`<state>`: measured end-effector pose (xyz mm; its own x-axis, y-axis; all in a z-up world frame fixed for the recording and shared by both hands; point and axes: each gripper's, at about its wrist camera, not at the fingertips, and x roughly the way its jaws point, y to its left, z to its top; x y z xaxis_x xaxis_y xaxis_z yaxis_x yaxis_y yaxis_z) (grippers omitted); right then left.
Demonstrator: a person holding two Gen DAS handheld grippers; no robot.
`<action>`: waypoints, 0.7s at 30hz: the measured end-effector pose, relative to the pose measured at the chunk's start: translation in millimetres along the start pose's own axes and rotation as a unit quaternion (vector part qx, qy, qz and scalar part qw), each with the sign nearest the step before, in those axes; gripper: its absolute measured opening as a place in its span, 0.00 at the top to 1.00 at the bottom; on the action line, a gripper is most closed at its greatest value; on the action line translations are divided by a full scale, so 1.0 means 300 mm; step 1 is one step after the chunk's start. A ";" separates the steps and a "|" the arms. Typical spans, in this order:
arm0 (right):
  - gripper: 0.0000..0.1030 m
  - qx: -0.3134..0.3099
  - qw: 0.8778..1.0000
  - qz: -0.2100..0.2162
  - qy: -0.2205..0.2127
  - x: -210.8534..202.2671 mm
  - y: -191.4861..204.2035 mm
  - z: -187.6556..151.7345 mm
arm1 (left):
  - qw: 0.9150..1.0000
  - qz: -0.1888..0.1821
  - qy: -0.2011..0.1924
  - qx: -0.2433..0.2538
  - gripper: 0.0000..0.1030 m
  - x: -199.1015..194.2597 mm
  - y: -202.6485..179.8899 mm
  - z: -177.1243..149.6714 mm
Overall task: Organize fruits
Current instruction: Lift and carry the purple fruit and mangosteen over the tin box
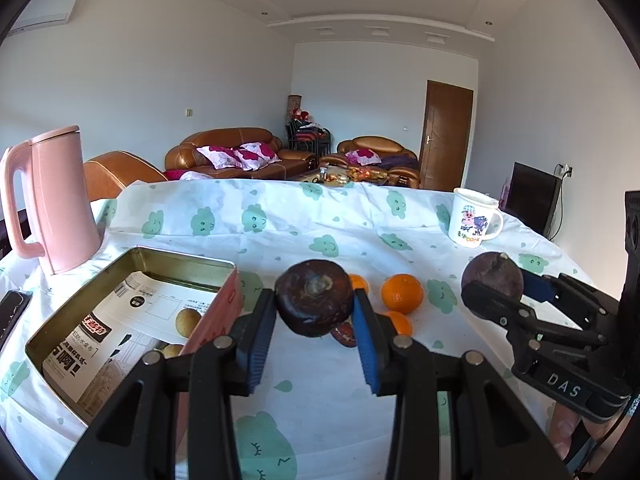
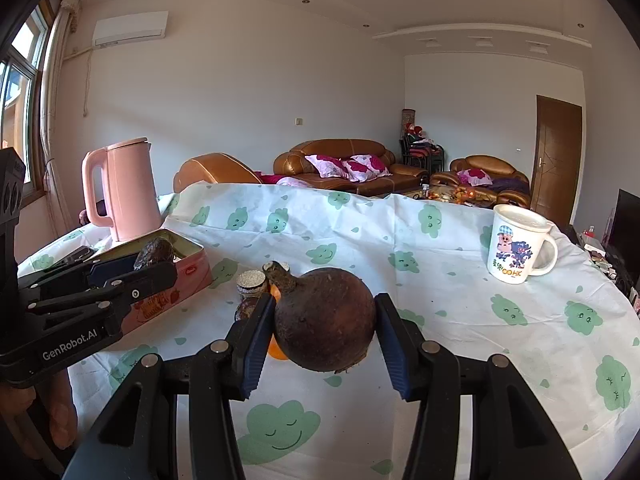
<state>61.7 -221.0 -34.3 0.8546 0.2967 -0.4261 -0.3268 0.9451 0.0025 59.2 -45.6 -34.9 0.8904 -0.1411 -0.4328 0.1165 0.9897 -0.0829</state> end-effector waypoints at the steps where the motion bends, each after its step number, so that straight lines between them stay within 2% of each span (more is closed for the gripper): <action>1: 0.50 -0.001 1.000 0.005 0.005 0.009 0.011 0.007 | 1.000 0.004 0.001 -0.003 0.61 -0.002 0.011 0.002; 9: 0.49 -0.032 0.998 0.047 0.010 0.061 0.137 0.080 | 0.999 0.027 0.017 -0.021 0.61 0.006 0.105 0.010; 21: 0.49 -0.062 0.992 0.111 0.008 0.112 0.315 0.206 | 0.996 0.080 0.014 -0.037 0.61 -0.034 0.250 0.034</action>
<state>84.3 -113.2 7.6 0.7503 0.4916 -0.4419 -0.5537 0.8326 -0.0140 63.3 30.2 -27.6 0.8822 0.0160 -0.4706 -0.0590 0.9953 -0.0768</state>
